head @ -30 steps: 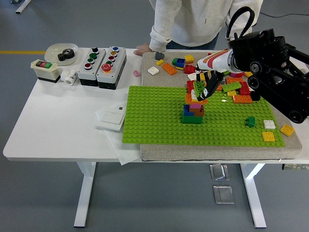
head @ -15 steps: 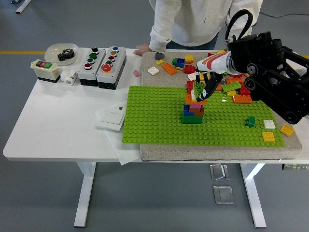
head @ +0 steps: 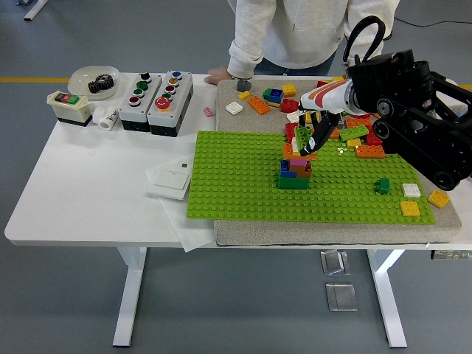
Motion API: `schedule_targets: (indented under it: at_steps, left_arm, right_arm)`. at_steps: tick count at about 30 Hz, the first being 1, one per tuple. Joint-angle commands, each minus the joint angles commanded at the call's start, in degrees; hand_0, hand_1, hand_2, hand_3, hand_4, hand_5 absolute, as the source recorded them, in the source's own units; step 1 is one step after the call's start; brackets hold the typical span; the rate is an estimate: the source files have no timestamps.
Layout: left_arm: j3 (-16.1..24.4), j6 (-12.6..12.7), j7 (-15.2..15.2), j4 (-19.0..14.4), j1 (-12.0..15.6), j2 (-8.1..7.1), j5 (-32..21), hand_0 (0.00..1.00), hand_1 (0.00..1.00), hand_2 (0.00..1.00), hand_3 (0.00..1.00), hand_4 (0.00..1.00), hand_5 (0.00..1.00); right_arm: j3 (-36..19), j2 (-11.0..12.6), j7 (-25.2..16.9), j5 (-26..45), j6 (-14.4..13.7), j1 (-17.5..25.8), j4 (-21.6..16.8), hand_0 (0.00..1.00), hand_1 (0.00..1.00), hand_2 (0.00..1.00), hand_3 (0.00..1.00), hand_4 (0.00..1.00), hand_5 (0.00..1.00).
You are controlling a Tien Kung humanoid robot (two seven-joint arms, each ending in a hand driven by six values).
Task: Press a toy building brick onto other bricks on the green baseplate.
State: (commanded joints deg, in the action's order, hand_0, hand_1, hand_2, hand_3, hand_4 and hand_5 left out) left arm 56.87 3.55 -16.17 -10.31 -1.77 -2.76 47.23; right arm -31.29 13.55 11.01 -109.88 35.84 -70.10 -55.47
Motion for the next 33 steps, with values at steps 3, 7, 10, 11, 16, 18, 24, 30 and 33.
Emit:
schedule_targets:
  at_steps: [3, 7, 10, 11, 16, 18, 24, 30, 33]
  left_arm:
    - [0.02, -0.01, -0.01, 0.0, -0.01, 0.0, 0.02, 0.868, 0.848, 0.843, 0.643, 0.73, 0.643]
    - [-0.05, 0.01, 0.03, 0.0, 0.02, 0.0, -0.11, 0.868, 0.848, 0.844, 0.643, 0.73, 0.643]
    - [-0.22, 0.02, 0.07, 0.0, 0.06, -0.02, -0.32, 0.868, 0.848, 0.844, 0.643, 0.73, 0.643]
    - [-0.26, 0.02, 0.07, 0.0, 0.08, -0.03, -0.36, 0.868, 0.848, 0.844, 0.643, 0.73, 0.643]
    - [-0.29, 0.0, 0.05, 0.0, 0.2, -0.03, -0.38, 0.868, 0.847, 0.844, 0.643, 0.729, 0.642]
    - [-0.3, -0.01, 0.04, 0.0, 0.25, -0.05, -0.37, 0.868, 0.847, 0.844, 0.643, 0.729, 0.642]
    - [-0.18, 0.0, 0.01, 0.0, 0.38, -0.06, -0.22, 0.867, 0.847, 0.844, 0.643, 0.729, 0.642]
    - [0.03, 0.04, 0.02, 0.0, 0.54, -0.07, -0.05, 0.868, 0.847, 0.844, 0.644, 0.729, 0.641]
    - [0.29, 0.03, -0.03, 0.0, 0.58, -0.07, 0.29, 0.868, 0.847, 0.844, 0.644, 0.729, 0.641]
  right_arm:
    - [0.14, -0.09, -0.05, -0.05, -0.05, 0.03, -0.02, 0.421, 0.477, 0.551, 0.503, 0.731, 0.457]
    - [0.24, -0.09, -0.14, -0.35, -0.2, -0.1, -0.04, 0.421, 0.476, 0.551, 0.503, 0.731, 0.457]
    - [0.27, -0.04, -0.19, -0.66, -0.31, -0.15, -0.08, 0.421, 0.476, 0.551, 0.503, 0.731, 0.457]
    - [0.31, -0.03, -0.23, -0.77, -0.35, -0.16, -0.09, 0.421, 0.476, 0.551, 0.503, 0.731, 0.457]
    - [0.65, -0.07, -0.34, -1.11, -0.42, -0.18, -0.2, 0.42, 0.476, 0.551, 0.503, 0.73, 0.457]
    - [0.91, -0.07, -0.38, -1.31, -0.41, -0.22, -0.19, 0.42, 0.476, 0.551, 0.502, 0.729, 0.459]
    - [1.5, -0.25, -0.45, -1.48, -0.38, -0.25, -0.26, 0.42, 0.475, 0.55, 0.502, 0.725, 0.457]
    - [2.02, -0.22, -0.54, -1.83, -0.42, -0.3, -0.43, 0.419, 0.475, 0.549, 0.501, 0.724, 0.457]
    - [2.19, -0.29, -0.55, -1.96, -0.41, -0.32, -0.52, 0.419, 0.475, 0.549, 0.501, 0.724, 0.457]
